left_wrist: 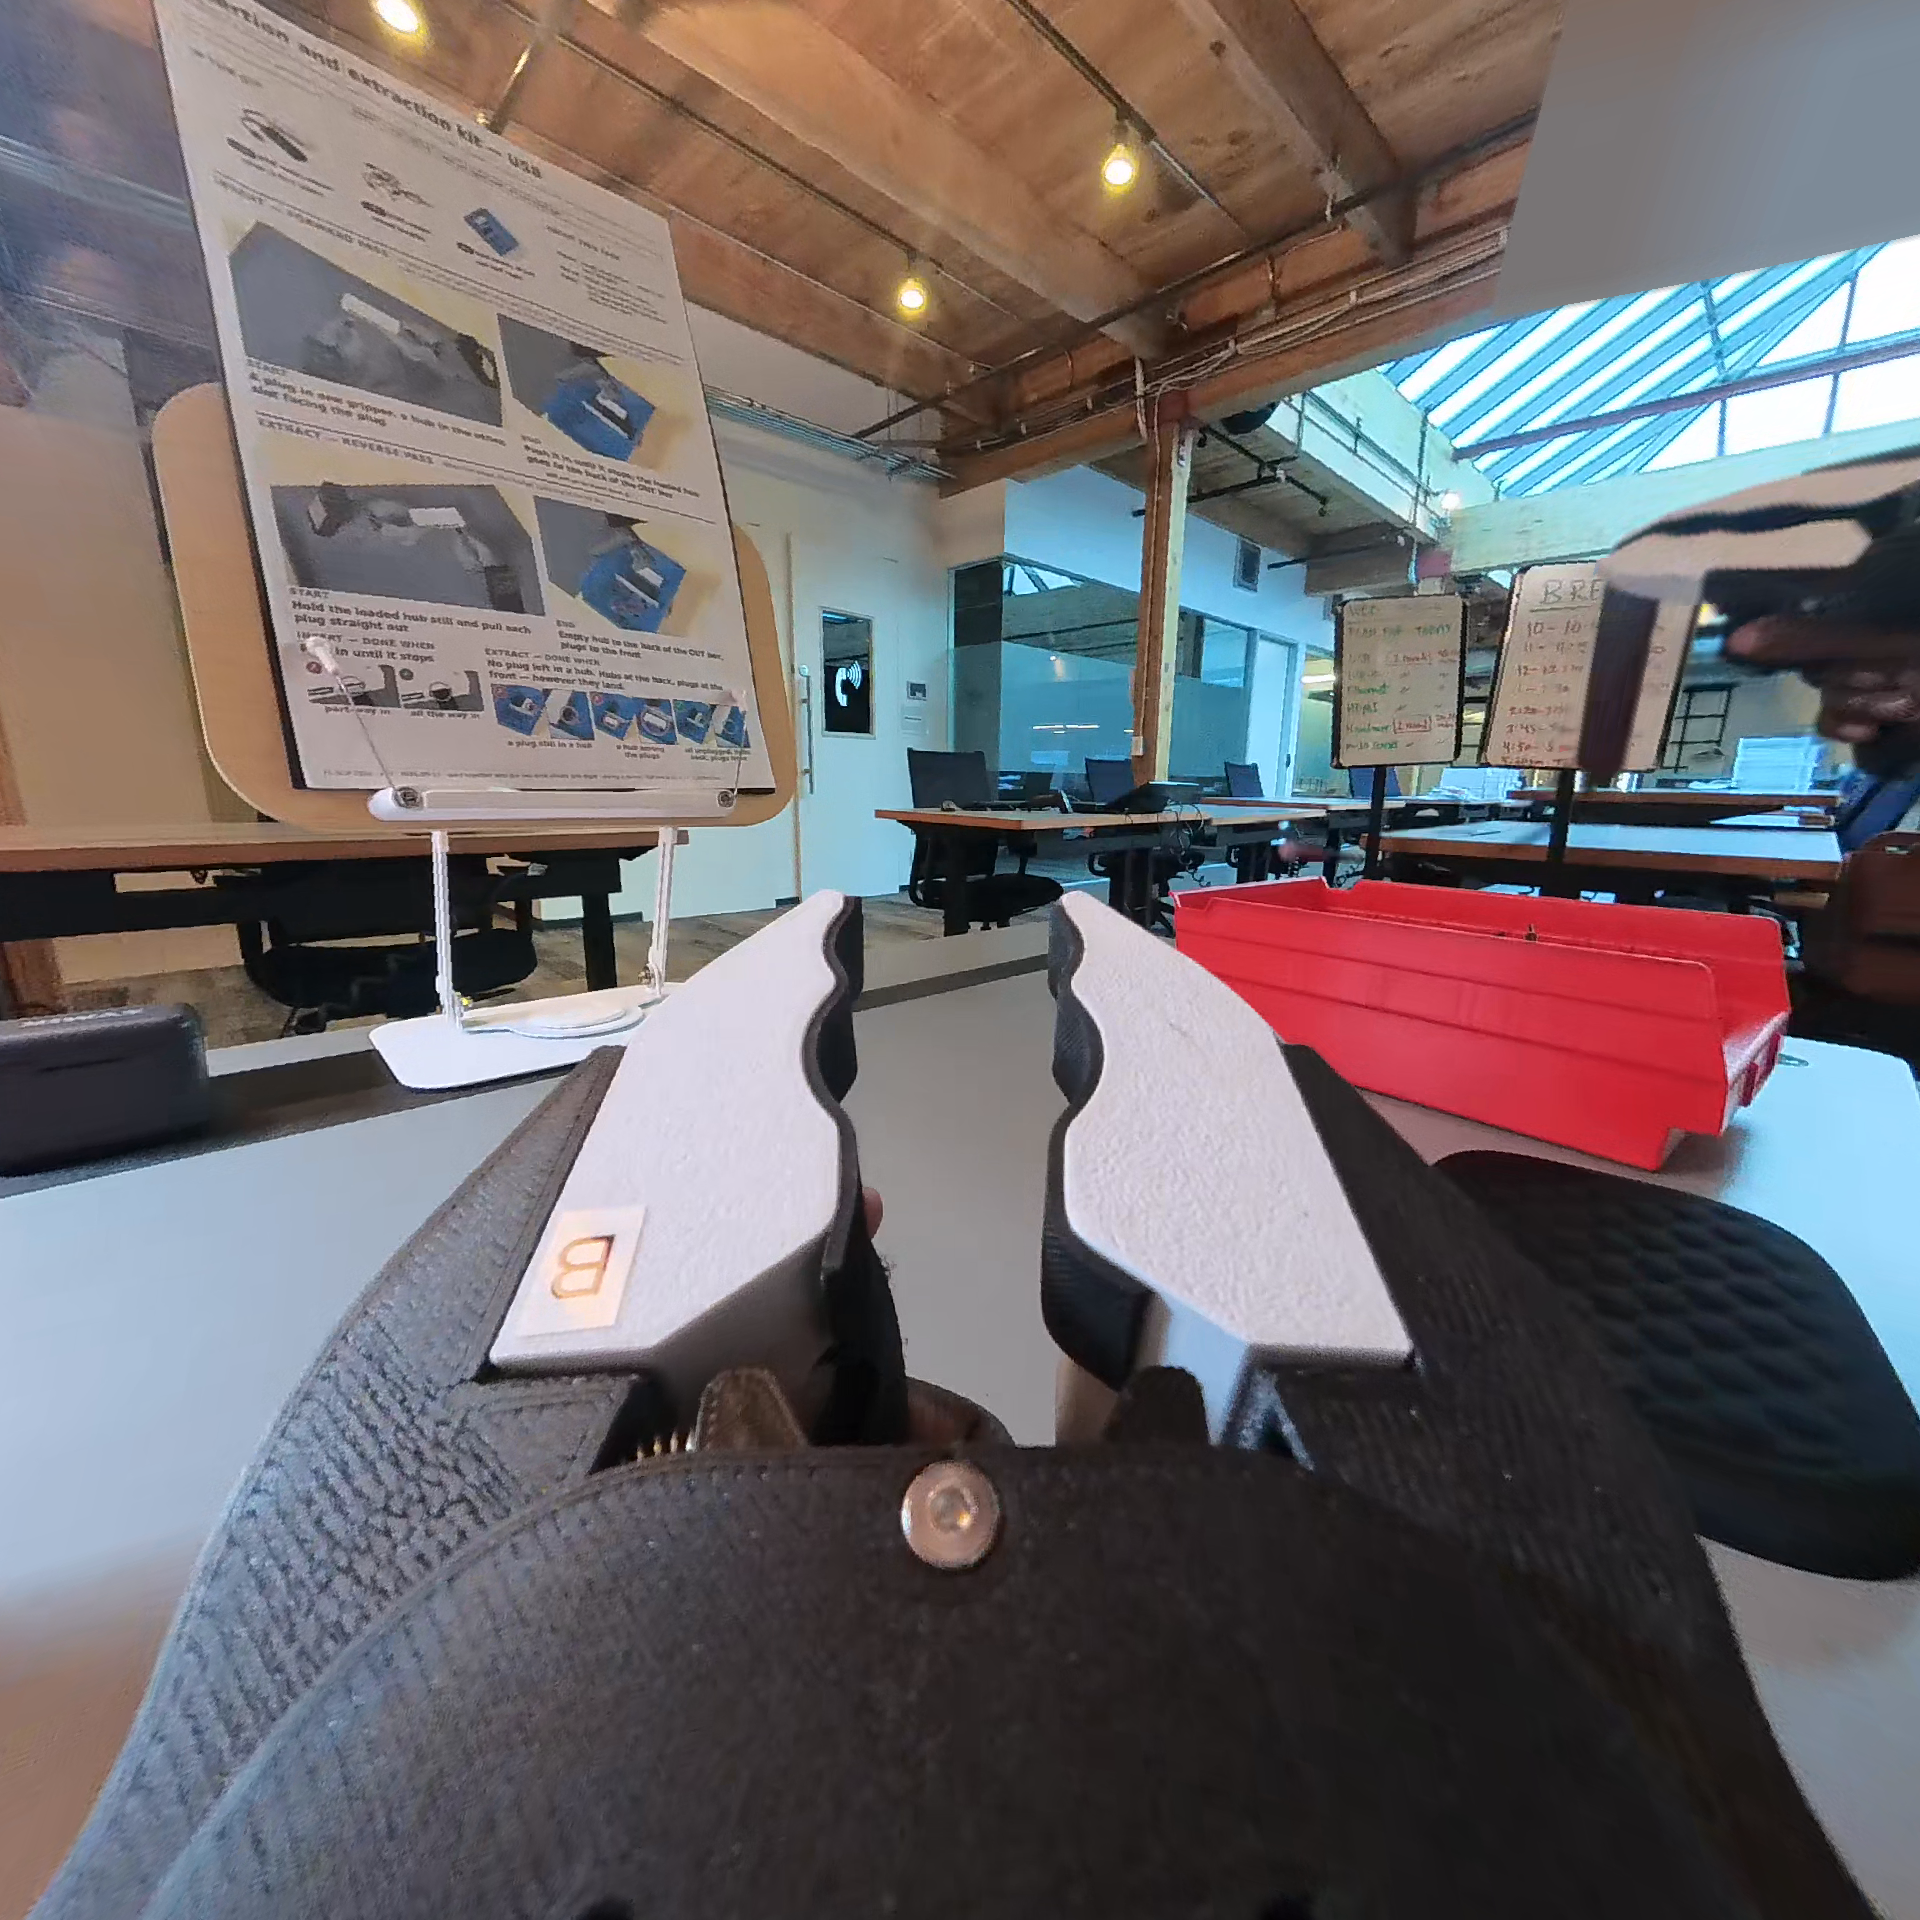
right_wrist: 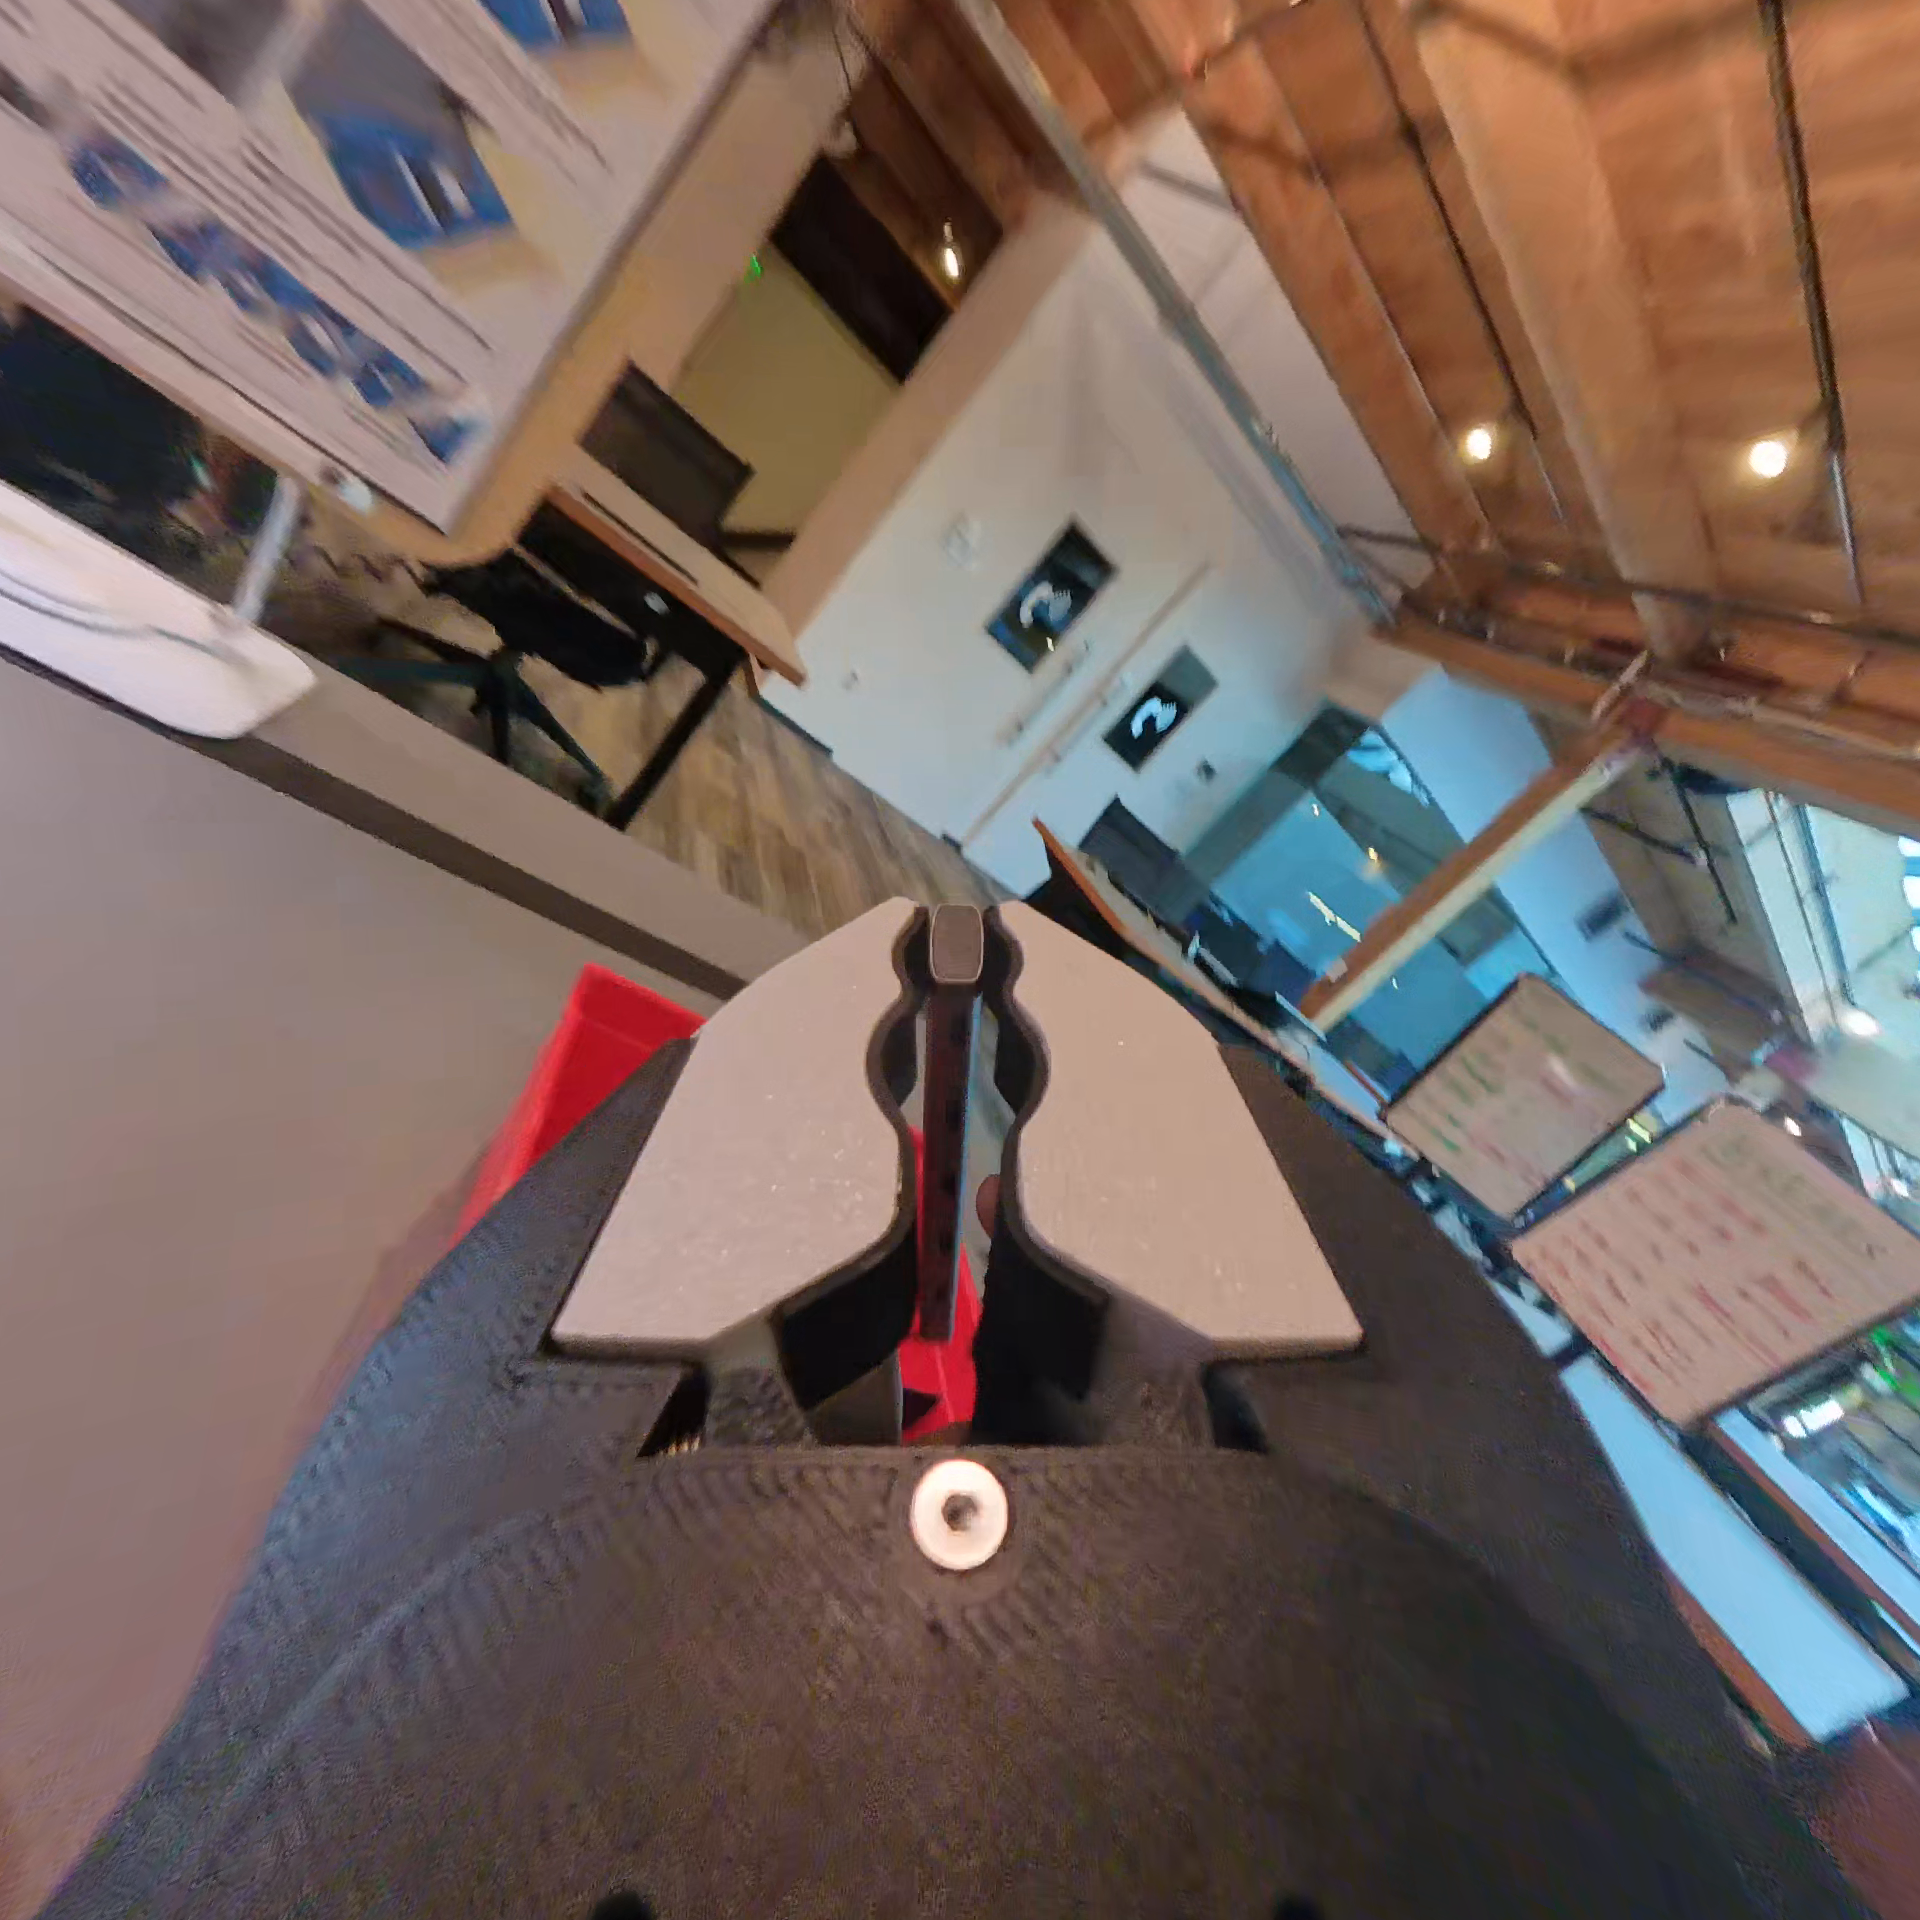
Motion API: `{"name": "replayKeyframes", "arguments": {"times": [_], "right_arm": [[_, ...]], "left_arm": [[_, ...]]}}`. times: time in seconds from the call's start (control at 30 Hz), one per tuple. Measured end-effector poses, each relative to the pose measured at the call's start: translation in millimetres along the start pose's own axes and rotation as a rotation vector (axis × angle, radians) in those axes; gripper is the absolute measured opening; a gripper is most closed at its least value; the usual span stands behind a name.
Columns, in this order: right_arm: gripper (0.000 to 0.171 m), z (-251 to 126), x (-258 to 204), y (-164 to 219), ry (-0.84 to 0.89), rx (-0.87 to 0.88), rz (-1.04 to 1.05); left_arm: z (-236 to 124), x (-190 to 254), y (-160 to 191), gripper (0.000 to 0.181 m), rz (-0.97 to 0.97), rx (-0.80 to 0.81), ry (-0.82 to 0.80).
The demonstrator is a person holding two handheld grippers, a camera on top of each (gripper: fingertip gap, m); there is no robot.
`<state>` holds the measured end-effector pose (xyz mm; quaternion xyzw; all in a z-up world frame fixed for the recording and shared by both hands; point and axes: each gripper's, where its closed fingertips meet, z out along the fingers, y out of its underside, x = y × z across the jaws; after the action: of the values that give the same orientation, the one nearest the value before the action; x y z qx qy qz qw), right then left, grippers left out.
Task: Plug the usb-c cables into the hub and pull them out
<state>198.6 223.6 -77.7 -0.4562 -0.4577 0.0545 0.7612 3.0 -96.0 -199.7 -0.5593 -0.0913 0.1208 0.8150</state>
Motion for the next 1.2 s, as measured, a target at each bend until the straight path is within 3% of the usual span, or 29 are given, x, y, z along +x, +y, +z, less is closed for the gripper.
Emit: {"name": "replayKeyframes", "arguments": {"times": [0.2,0.5,0.57,0.67,0.77,0.9,1.07,1.2], "right_arm": [[0.01,57.5,3.7,46.3,-0.047,-0.086,0.003],[0.01,104.9,-23.5,54.5,-0.267,0.009,-0.053],[0.01,112.6,-42.5,76.0,-0.322,-0.005,-0.157],[0.01,119.1,-74.6,125.0,-0.44,-0.172,-0.2],[0.011,112.4,-112.0,162.7,-0.652,-0.393,-0.011],[0.02,106.4,-134.7,177.4,-0.819,-0.636,0.319],[0.05,111.7,-129.7,153.0,-0.863,-0.593,0.575],[0.052,115.0,-102.3,118.4,-0.76,-0.441,0.755]], "left_arm": [[-0.3,-1.7,-0.1,0.035,-0.012,0.002,-0.005],[0.0,-1.0,0.4,0.034,-0.007,-0.002,-0.003],[0.2,-0.5,0.7,0.034,-0.004,-0.004,-0.002],[0.4,-0.4,1.1,0.034,-0.003,-0.006,-0.001],[0.5,-0.2,1.5,0.034,-0.002,-0.007,0.0],[0.7,-0.5,1.9,0.034,-0.004,-0.009,0.0],[1.1,-0.3,2.2,0.034,-0.006,-0.012,0.003],[1.3,1.3,2.6,0.034,0.004,-0.014,0.007]]}}
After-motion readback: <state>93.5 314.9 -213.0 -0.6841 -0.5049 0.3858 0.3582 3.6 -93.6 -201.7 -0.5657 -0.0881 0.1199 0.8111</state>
